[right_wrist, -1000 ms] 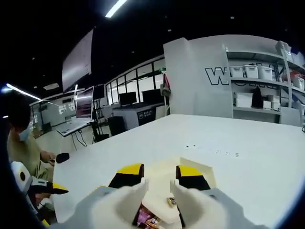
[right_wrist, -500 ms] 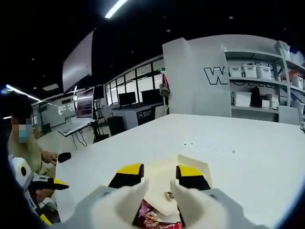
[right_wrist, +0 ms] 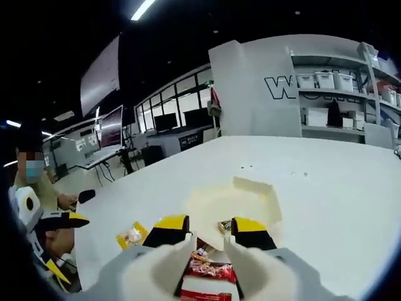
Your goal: Place the target food into the container with the food tongs after gripping and lifting it, then release it inside without dropping or visibly crushing the food.
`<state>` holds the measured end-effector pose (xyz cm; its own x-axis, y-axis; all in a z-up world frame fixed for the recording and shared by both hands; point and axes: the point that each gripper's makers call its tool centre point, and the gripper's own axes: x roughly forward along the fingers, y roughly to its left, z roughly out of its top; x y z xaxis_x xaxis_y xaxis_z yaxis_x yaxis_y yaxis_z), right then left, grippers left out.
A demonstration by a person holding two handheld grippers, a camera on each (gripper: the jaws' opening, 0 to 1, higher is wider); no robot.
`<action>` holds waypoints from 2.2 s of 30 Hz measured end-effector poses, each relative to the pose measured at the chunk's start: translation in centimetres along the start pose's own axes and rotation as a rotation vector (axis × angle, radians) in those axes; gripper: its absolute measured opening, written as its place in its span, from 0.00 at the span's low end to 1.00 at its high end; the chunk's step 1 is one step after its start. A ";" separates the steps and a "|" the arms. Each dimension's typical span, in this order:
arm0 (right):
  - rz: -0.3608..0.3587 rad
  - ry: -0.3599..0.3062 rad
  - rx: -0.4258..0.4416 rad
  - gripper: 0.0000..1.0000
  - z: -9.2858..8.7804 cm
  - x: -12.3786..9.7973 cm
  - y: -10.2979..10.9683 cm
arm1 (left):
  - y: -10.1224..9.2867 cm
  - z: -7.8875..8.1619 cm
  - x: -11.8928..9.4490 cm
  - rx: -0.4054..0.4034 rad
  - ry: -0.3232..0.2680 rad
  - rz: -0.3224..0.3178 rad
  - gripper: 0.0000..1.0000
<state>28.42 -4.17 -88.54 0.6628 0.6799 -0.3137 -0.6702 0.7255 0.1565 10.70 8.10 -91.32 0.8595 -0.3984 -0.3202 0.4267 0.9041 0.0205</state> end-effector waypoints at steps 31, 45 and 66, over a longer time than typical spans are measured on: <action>-0.008 0.108 0.066 0.21 -7.0 -3.2 0.1 | 0.0 0.2 -0.4 0.026 0.002 0.005 0.88; -0.009 0.110 0.099 0.21 -8.2 -5.2 2.0 | 0.2 0.2 -1.0 0.033 -0.004 0.011 0.87; 0.057 0.086 0.043 0.21 -7.0 -5.0 5.3 | 0.2 0.8 -1.6 0.014 -0.031 0.014 0.87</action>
<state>19.20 -4.51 -92.72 0.5916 0.7099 -0.3821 -0.6896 0.6911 0.2163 9.63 8.77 -90.04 0.8738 -0.3905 -0.2899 0.4183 0.9075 0.0386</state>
